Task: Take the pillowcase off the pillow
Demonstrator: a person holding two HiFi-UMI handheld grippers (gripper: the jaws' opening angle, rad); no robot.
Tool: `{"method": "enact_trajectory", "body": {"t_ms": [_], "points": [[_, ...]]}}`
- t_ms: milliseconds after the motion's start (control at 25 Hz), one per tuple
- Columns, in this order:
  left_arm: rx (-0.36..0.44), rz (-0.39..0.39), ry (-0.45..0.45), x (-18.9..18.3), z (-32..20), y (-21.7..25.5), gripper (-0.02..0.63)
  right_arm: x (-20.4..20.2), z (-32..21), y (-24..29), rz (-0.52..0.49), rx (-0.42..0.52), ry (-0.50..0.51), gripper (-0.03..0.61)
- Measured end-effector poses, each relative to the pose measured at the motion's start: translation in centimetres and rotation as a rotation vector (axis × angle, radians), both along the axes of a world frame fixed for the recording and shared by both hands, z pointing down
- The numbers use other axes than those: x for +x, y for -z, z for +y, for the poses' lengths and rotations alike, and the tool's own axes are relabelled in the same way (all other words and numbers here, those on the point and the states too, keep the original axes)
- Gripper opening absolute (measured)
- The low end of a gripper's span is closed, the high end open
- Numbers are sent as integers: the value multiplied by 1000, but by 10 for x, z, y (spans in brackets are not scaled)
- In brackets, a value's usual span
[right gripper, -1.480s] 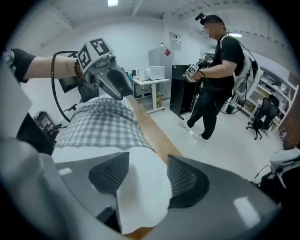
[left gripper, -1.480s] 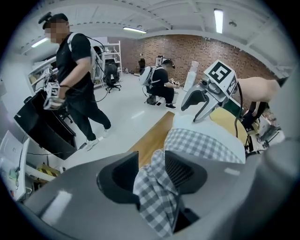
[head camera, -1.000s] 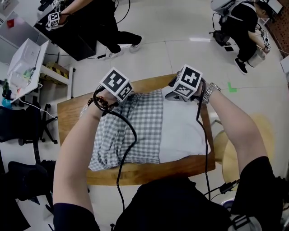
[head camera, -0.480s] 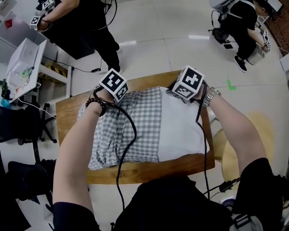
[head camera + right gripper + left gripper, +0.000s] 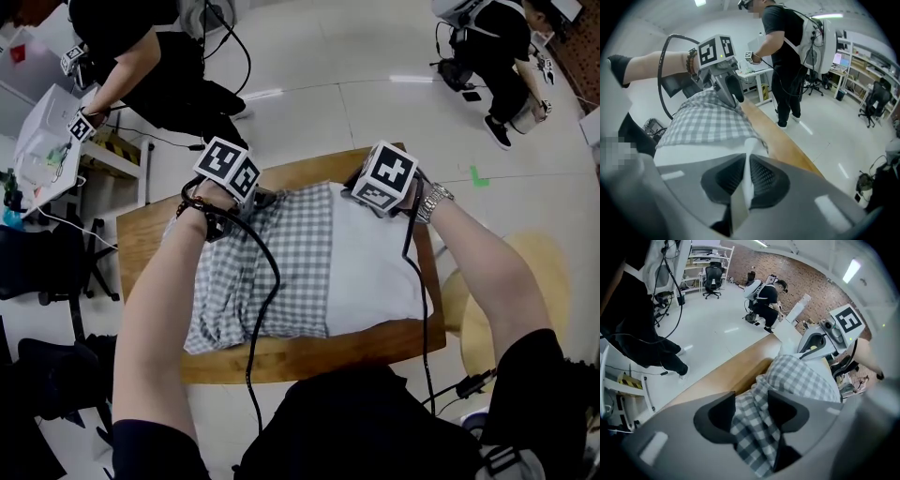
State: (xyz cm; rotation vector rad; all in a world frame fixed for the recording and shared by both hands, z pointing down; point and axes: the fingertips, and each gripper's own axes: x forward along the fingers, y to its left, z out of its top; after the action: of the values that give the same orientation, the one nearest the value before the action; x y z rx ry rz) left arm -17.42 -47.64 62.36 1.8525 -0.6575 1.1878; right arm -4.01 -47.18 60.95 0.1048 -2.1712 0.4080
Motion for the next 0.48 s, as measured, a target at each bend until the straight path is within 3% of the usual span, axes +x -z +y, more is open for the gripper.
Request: {"method": "enact_trajectory", "body": {"t_ms": [160,320,480], "points": [[-53,-19,-49,2,9,-11,218,-4,-2,2,0,0,1,23],[-15,-108,-170,6,17,-20,18,-3,3,-4,4,11,-4,23],[30,-136,-139,1,12,-11,9,5,2,-2,7,15,-44,21]]}}
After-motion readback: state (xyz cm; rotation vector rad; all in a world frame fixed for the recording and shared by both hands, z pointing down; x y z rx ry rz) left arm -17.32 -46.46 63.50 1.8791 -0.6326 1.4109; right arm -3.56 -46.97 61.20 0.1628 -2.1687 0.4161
